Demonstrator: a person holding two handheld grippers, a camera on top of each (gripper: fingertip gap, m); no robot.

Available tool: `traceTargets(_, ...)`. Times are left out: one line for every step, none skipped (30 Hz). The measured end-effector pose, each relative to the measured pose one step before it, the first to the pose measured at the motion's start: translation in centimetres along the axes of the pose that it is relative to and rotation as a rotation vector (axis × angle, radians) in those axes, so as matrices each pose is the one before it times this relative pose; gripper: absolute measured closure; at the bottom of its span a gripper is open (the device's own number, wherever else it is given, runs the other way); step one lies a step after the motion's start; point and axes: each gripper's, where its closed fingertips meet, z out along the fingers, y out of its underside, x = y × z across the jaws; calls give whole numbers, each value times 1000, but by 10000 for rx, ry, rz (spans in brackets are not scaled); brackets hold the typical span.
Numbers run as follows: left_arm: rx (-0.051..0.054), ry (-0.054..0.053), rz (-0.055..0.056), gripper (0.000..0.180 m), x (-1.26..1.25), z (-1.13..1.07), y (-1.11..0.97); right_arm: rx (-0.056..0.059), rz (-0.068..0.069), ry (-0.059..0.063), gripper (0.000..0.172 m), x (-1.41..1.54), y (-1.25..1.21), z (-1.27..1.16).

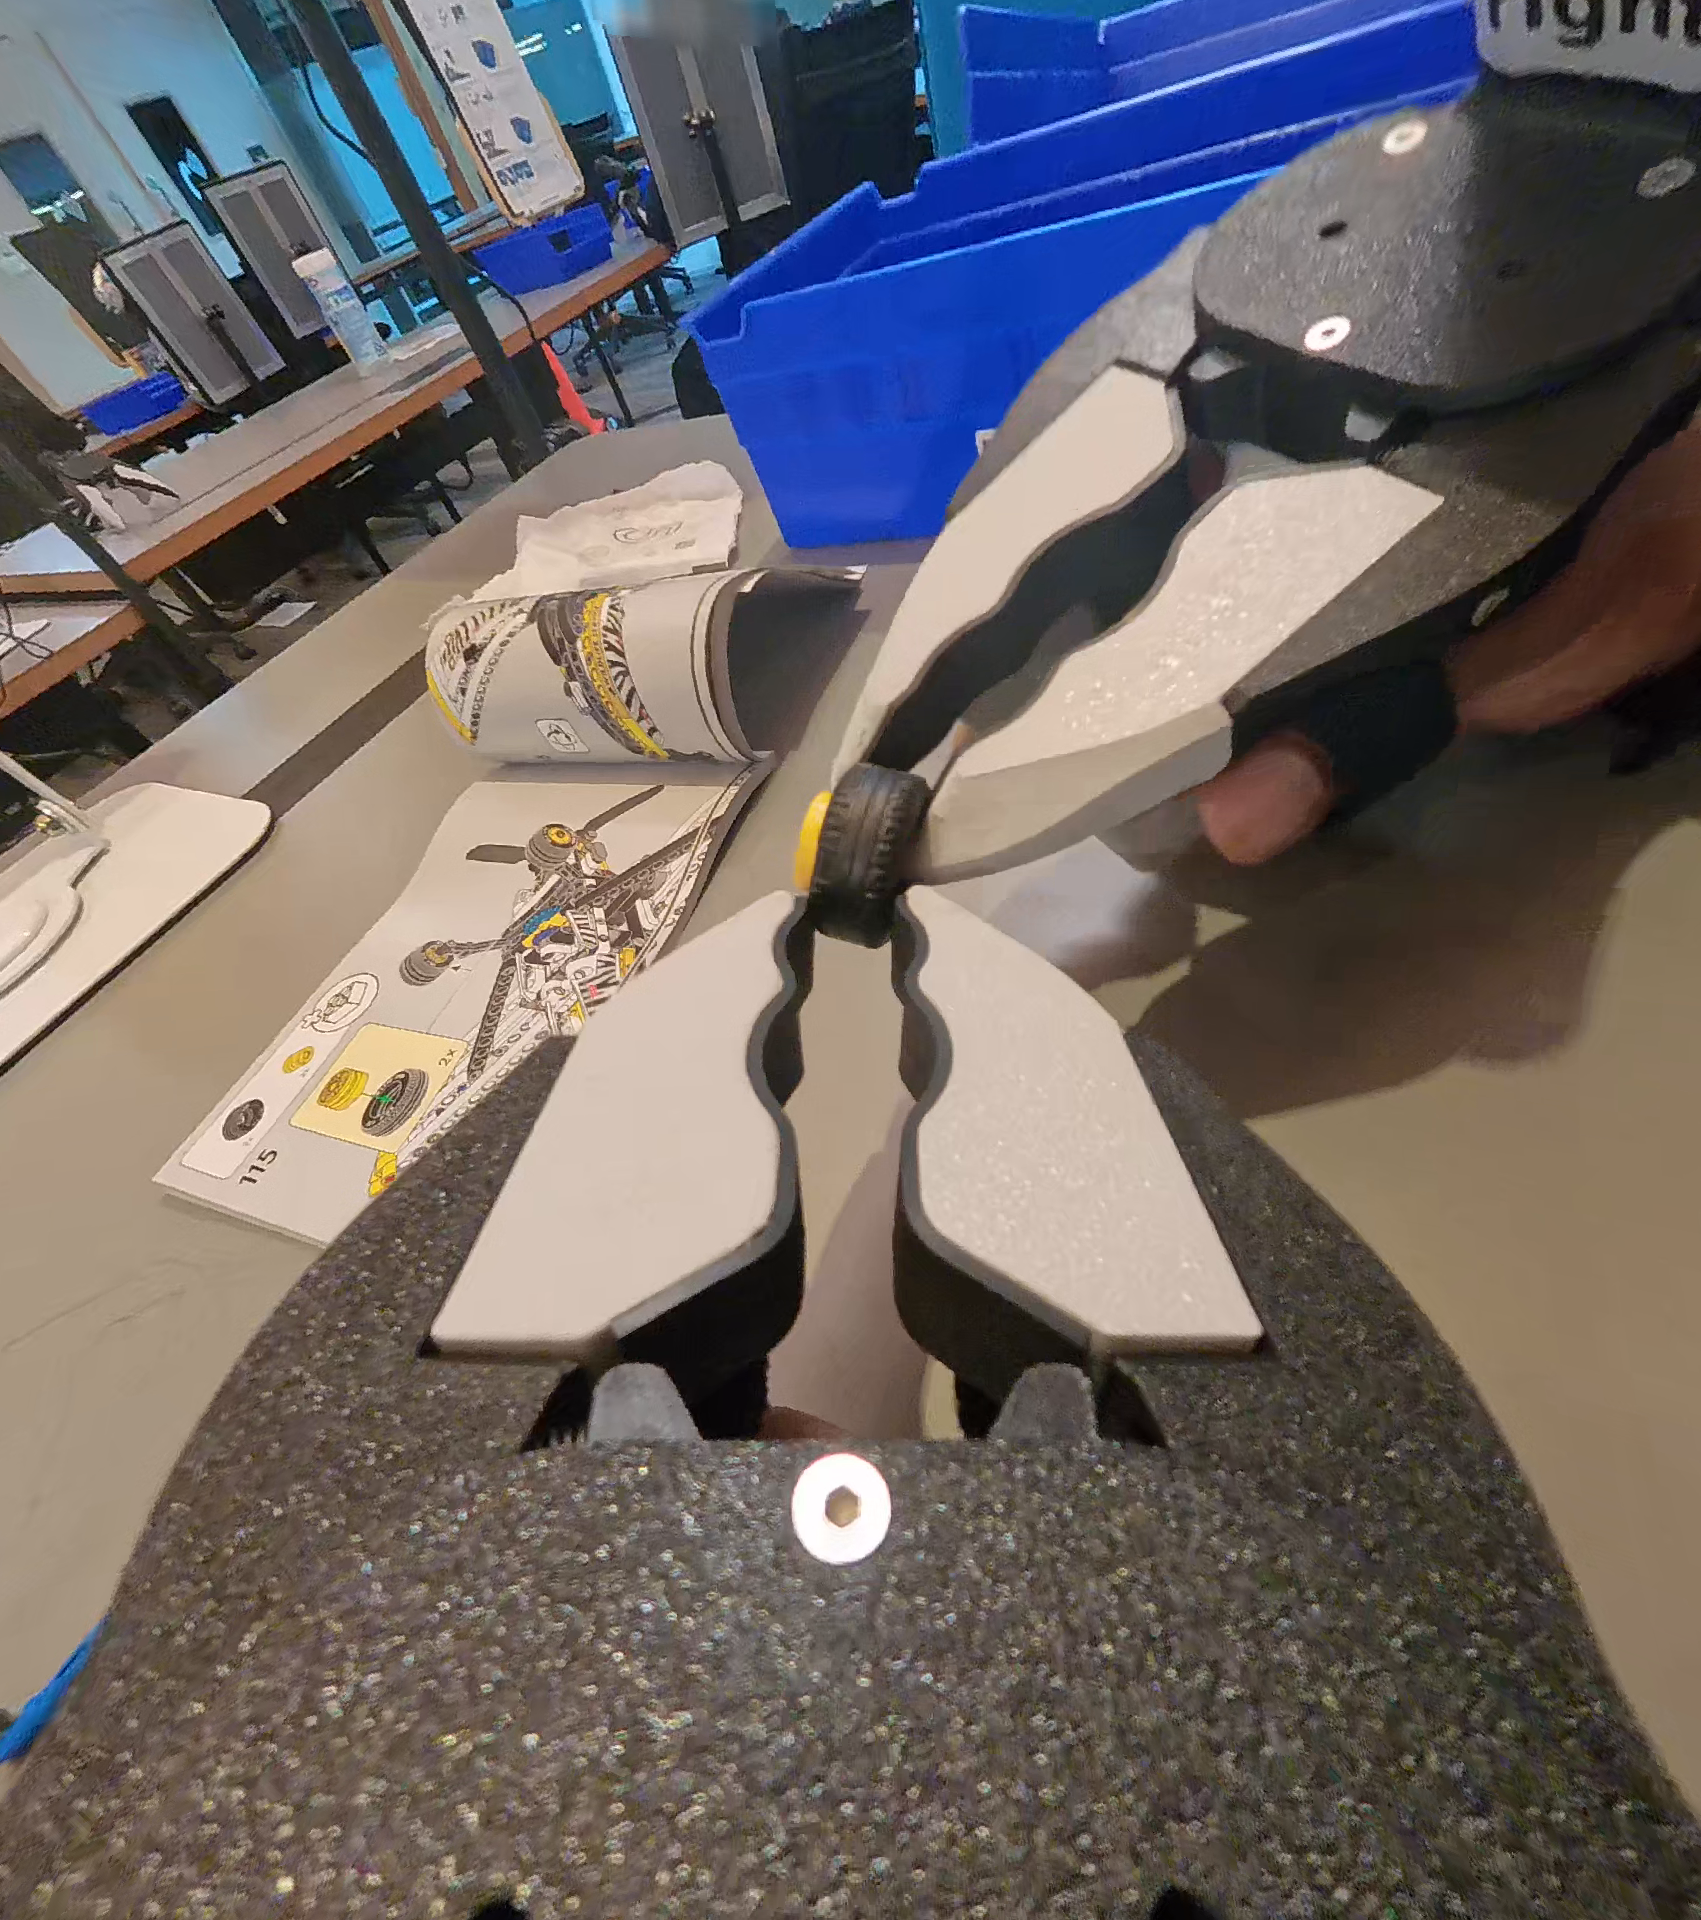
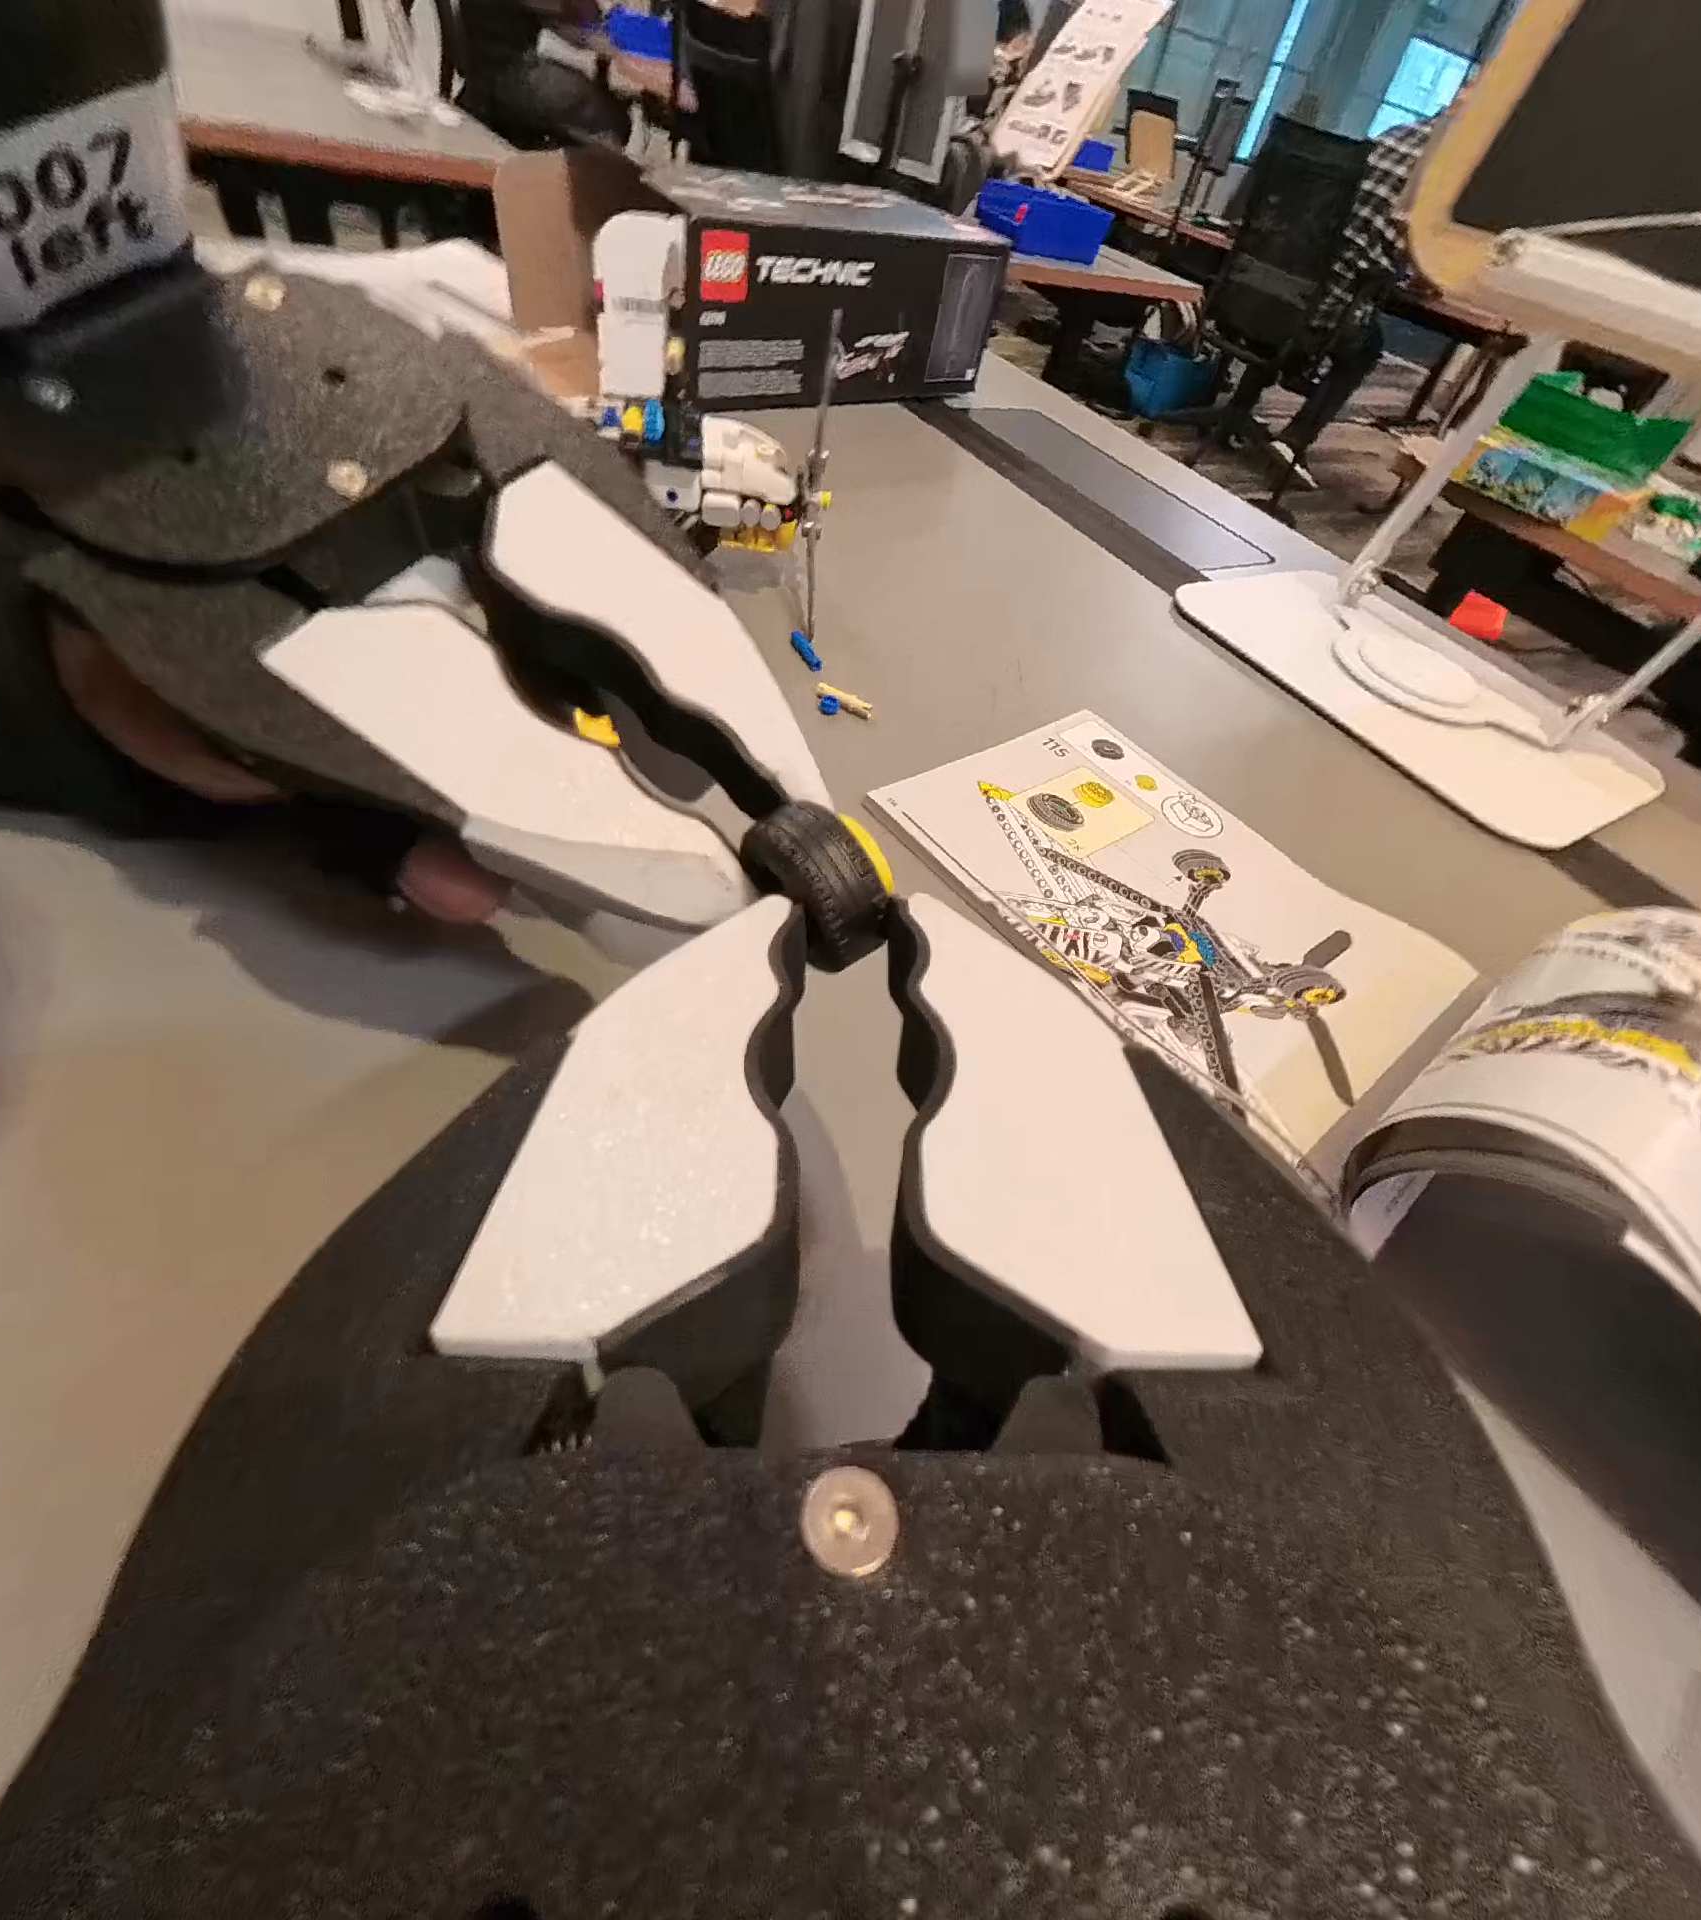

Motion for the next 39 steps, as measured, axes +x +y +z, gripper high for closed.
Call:
traceTargets(-58, 41, 123, 166, 38, -39, 53, -114, -660, -15, 156, -46, 136, -74)
traceTargets(-105, 63, 111, 166, 38, -23, 99, -73, -851, 108, 152, 16, 117, -118)
traceTargets(-113, 22, 106, 166, -41, -18, 113, -1, -896, 122, 151, -82, 69, -138)
traceTargets(-97, 42, 138, 166, 8, -30, 95, 62, -758, 57, 151, -246, -5, -113)
traceTargets(-99, 26, 170, 166, 54, -24, 96, 12, -571, 19, 150, -301, 50, -20)
traceTargets(-133, 23, 201, 166, 83, -18, 140, -117, -474, 46, 149, -196, 212, 26)
traceTargets(-139, 25, 251, 166, 135, 21, 161, -128, -421, 21, 149, -140, 205, 18)
traceTargets(-99, 7, 240, 166, 114, 13, 94, -49, -315, 6, 149, -112, 67, -25)
traceTargets(-41, 16, 185, 166, 105, -18, -24, -12, -244, 15, 150, -46, -11, -61)
traceTargets(-32, 28, 160, 166, 85, -39, -27, 8, -246, 26, 150, -27, -14, -77)
traceTargets(-29, 9, 140, 166, 46, -27, -25, 18, -245, 32, 151, -19, -2, -71)
traceTargets(-42, 6, 150, 166, 68, -15, 0, 0, -184, -1, 151, -75, 34, -49)
traceTargets(-65, 1, 184, 166, 98, -1, 41, 6, -123, -17, 152, -56, 41, -56)
traceTargets(-48, 2, 148, 166, 102, 5, 18, 26, -67, -26, 153, -58, 16, -59)
traceTargets(-33, 25, 113, 166, 128, 16, -14, 72, -34, -5, 153, -19, -66, -62)
traceTargets(-66, 16, 119, 166, 138, 42, 39, 108, -25, 35, 153, 26, -179, -72)
traceTargets(-63, -5, 111, 166, 104, 63, 42, 95, -24, -8, 154, -32, -229, -43)
traceTargets(-12, 27, 77, 166, 147, 34, -44, 53, -49, -49, 154, -138, -180, 9)
traceTargets(-2, 34, 57, 166, 157, 17, -64, -63, -98, 4, 155, -90, 11, 86)
traceTargets(-78, -8, 65, 166, 72, 50, 56, -147, -151, 37, 156, -71, 131, 115)
traceTargets(-84, -11, 137, 166, 91, 39, 108, -119, -158, 8, 156, -90, 98, 74)
traceTargets(-46, 1, 102, 166, 97, 8, 31, -89, -109, 5, 156, -77, 60, 48)
traceTargets(-51, 1, 73, 166, 60, 18, 27, -70, -108, 4, 156, -64, 14, 31)
traceTargets(-33, 19, 74, 166, 94, 15, 17, -64, -161, 24, 156, -59, 7, 11)
traceTargets(-25, -6, 118, 166, 82, 8, -24, -70, -211, 40, 156, -61, 1, 2)
traceTargets(-59, -35, 154, 166, 48, 28, 38, -110, -221, 22, 156, -93, 57, 8)
traceTargets(-86, -11, 87, 166, 97, 56, 64, -143, -174, 26, 156, -95, 90, 21)
traceTargets(-42, -74, 42, 166, 27, 53, -29, -163, -92, 84, 156, 10, 76, 27)
traceTargets(-44, -113, -8, 167, -33, 28, -49, -206, -17, 124, 156, 97, 79, 48)
traceTargets(-28, -160, -108, 167, -129, 23, -75, -255, 52, 155, 157, 150, 103, 73)
traceTargets(14, -200, -217, 167, -183, 20, -87, -256, 116, 191, 157, 188, 86, 69)
traceTargets(39, -182, -357, 167, -189, 14, -161, -221, 127, 228, 157, 230, 56, 48)
traceTargets(26, -183, -332, 167, -192, -4, -167, -176, 127, 236, 157, 246, 22, 32)
traceTargets(-17, -183, -230, 167, -144, 36, -97, -161, 156, 181, 157, 194, 38, 37)
traceTargets(-85, -161, -217, 167, -57, 94, 26, -179, 208, 135, 157, 103, 100, 86)
traceTargets(-3, -141, -128, 167, -44, 42, -35, -139, 247, 146, 158, 141, 23, 30)
traceTargets(98, -78, -141, 168, -47, -54, -182, -112, 299, 148, 158, 202, -59, -50)
traceTargets(112, -70, -123, 168, -83, -113, -214, -105, 330, 139, 158, 196, -126, -60)
traceTargets(90, -58, -107, 168, -74, -64, -106, -96, 280, 83, 158, 147, -99, -15)
